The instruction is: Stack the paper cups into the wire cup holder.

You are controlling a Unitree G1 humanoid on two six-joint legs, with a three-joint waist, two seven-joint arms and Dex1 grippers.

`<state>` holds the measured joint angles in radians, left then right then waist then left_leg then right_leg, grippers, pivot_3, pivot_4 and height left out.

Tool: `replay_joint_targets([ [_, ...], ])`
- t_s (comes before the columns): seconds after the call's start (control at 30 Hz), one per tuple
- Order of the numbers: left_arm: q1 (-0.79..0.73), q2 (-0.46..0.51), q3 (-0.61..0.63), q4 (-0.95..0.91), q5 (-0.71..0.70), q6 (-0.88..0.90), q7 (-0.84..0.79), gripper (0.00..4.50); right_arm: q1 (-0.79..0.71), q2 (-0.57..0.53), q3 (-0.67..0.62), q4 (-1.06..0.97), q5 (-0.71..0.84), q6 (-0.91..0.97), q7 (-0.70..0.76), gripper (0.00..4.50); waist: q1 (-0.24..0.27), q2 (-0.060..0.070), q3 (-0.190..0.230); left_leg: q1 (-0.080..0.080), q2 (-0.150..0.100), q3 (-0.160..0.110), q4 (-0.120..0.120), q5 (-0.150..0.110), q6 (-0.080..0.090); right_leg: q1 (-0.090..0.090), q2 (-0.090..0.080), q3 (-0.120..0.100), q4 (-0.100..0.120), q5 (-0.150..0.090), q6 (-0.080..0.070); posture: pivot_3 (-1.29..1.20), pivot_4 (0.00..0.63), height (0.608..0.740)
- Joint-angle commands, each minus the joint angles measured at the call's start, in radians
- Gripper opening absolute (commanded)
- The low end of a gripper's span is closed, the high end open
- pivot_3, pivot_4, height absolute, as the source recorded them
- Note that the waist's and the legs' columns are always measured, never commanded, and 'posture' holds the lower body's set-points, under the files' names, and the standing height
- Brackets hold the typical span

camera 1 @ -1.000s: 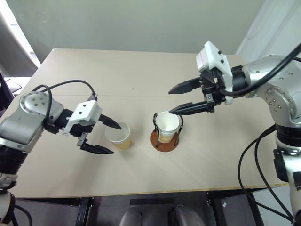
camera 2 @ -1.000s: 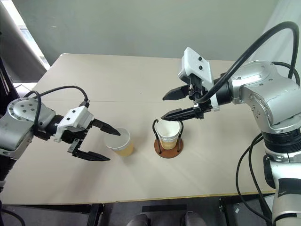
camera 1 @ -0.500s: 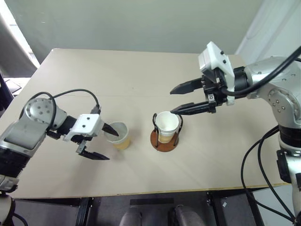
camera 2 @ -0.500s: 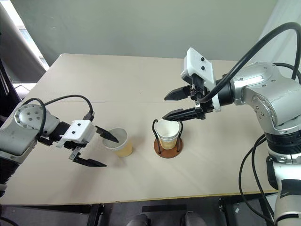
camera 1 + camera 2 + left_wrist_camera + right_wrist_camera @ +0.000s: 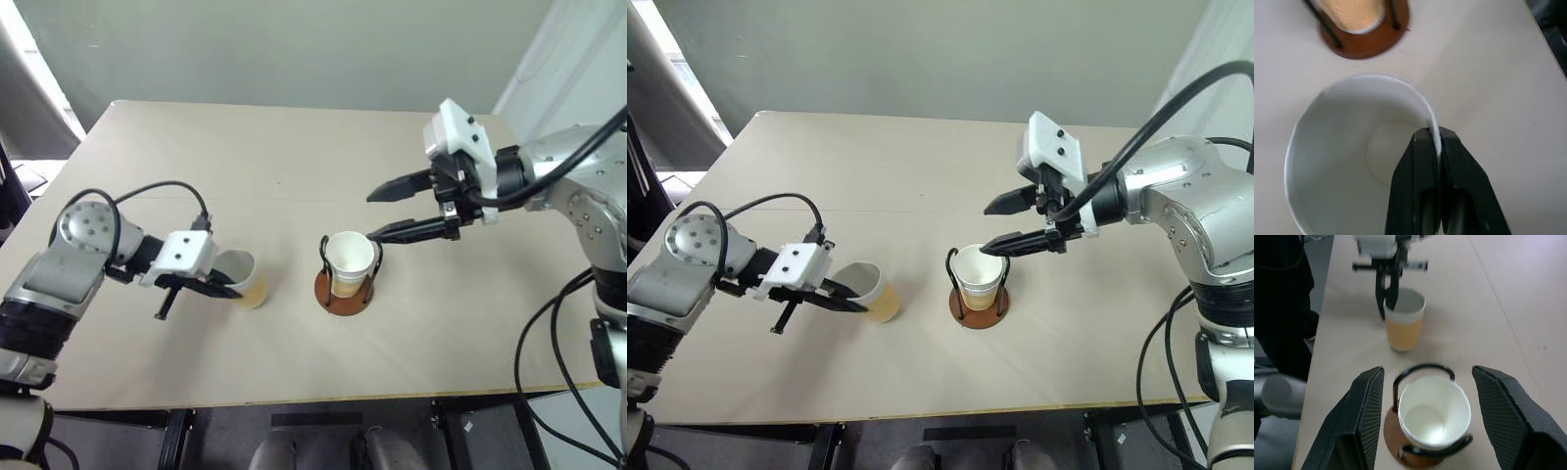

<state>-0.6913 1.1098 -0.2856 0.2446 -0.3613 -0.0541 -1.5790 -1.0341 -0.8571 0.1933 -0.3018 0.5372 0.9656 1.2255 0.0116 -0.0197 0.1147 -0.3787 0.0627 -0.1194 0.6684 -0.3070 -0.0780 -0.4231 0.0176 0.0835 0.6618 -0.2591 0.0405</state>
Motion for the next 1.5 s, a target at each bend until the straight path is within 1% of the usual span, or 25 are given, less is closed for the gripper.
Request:
replay_joint_targets([
  [0.03, -0.076, -0.013, 0.040, -0.001, -0.046, 0.075, -0.035, 0.02, 0.000, -0.034, -0.007, -0.014, -0.008, -0.025, 0.017, 2.87, 0.000, 0.000, 0.000, 0.000, 0.000, 0.000, 0.000, 0.000, 0.000, 0.000, 0.000, 0.000, 0.000, 0.000, 0.000, 0.00, 0.150, 0.740],
  [0.17, -0.192, -0.058, 0.061, 0.005, -0.078, 0.184, -0.035, 0.02, 0.011, -0.059, -0.009, -0.016, -0.003, -0.026, 0.030, 2.87, 0.001, 0.000, 0.000, 0.000, 0.000, 0.000, 0.001, 0.000, 0.000, 0.000, 0.000, 0.000, 0.000, 0.000, 0.000, 0.00, 0.150, 0.740],
  [0.27, -0.302, -0.120, 0.102, 0.006, -0.142, 0.350, -0.018, 0.02, 0.027, -0.092, -0.006, -0.014, -0.012, -0.038, 0.050, 2.87, 0.003, 0.000, 0.000, -0.002, 0.000, 0.000, 0.002, 0.000, 0.000, 0.000, 0.000, -0.001, 0.000, 0.000, 0.000, 0.00, 0.150, 0.740],
  [0.33, -0.351, -0.155, 0.126, -0.005, -0.173, 0.428, -0.002, 0.02, 0.044, -0.121, -0.001, -0.011, -0.024, -0.054, 0.068, 2.87, 0.004, 0.000, 0.000, -0.003, 0.000, 0.000, 0.004, 0.000, 0.000, 0.000, 0.000, -0.001, 0.000, 0.000, 0.001, 0.00, 0.150, 0.740],
  [0.47, -0.408, -0.198, 0.162, -0.051, -0.218, 0.543, 0.003, 0.02, 0.077, -0.168, 0.007, -0.002, -0.048, -0.091, 0.099, 2.87, 0.004, 0.000, 0.000, -0.003, -0.001, 0.001, 0.005, 0.000, 0.000, 0.000, -0.001, 0.000, 0.000, 0.001, 0.002, 0.00, 0.150, 0.740],
  [0.67, -0.448, -0.239, 0.174, -0.093, -0.250, 0.642, -0.010, 0.02, 0.101, -0.178, 0.009, 0.008, -0.068, -0.118, 0.108, 2.87, 0.003, 0.000, 0.000, -0.003, 0.000, 0.001, 0.007, 0.000, 0.000, 0.000, 0.000, 0.000, 0.000, 0.001, 0.002, 0.00, 0.150, 0.740],
  [0.8, -0.435, -0.254, 0.161, -0.116, -0.244, 0.653, -0.027, 0.02, 0.108, -0.179, 0.010, 0.016, -0.080, -0.131, 0.114, 2.87, 0.004, 0.000, 0.000, -0.003, -0.001, 0.001, 0.009, 0.000, 0.001, 0.000, 0.000, 0.000, 0.000, 0.002, 0.004, 0.00, 0.150, 0.740],
  [0.93, -0.409, -0.253, 0.117, -0.131, -0.217, 0.599, -0.035, 0.02, 0.118, -0.181, 0.002, 0.010, -0.079, -0.134, 0.114, 2.87, 0.006, 0.000, 0.000, -0.003, -0.001, 0.000, 0.011, -0.001, 0.001, 0.001, 0.000, 0.001, 0.000, 0.002, 0.004, 0.00, 0.150, 0.740],
  [1.03, -0.399, -0.290, 0.084, -0.087, -0.128, 0.452, -0.034, 0.02, 0.126, -0.179, -0.002, 0.003, -0.078, -0.132, 0.107, 2.87, 0.010, 0.000, 0.000, -0.003, -0.001, 0.000, 0.011, -0.001, 0.001, 0.001, 0.000, 0.001, 0.000, 0.002, 0.005, 0.00, 0.150, 0.740],
  [1.13, -0.413, -0.346, 0.074, -0.050, -0.080, 0.375, -0.022, 0.02, 0.129, -0.178, -0.005, 0.001, -0.078, -0.133, 0.102, 2.87, 0.017, 0.000, 0.000, -0.003, -0.001, 0.000, 0.013, -0.001, 0.001, 0.002, 0.000, 0.001, 0.001, 0.003, 0.006, 0.00, 0.150, 0.740],
  [1.33, -0.442, -0.415, 0.079, -0.004, -0.047, 0.338, -0.022, 0.02, 0.132, -0.178, -0.009, -0.004, -0.076, -0.129, 0.096, 2.87, 0.017, 0.000, 0.000, -0.003, -0.002, 0.000, 0.014, -0.001, 0.002, 0.003, 0.000, 0.001, 0.000, 0.004, 0.007, 0.00, 0.150, 0.740],
  [1.5, -0.445, -0.418, 0.059, -0.004, -0.052, 0.338, -0.035, 0.02, 0.134, -0.180, -0.011, -0.009, -0.071, -0.123, 0.088, 2.87, 0.017, 0.000, 0.000, -0.003, -0.002, 0.000, 0.014, -0.001, 0.002, 0.003, 0.000, 0.001, 0.000, 0.004, 0.007, 0.00, 0.150, 0.740],
])
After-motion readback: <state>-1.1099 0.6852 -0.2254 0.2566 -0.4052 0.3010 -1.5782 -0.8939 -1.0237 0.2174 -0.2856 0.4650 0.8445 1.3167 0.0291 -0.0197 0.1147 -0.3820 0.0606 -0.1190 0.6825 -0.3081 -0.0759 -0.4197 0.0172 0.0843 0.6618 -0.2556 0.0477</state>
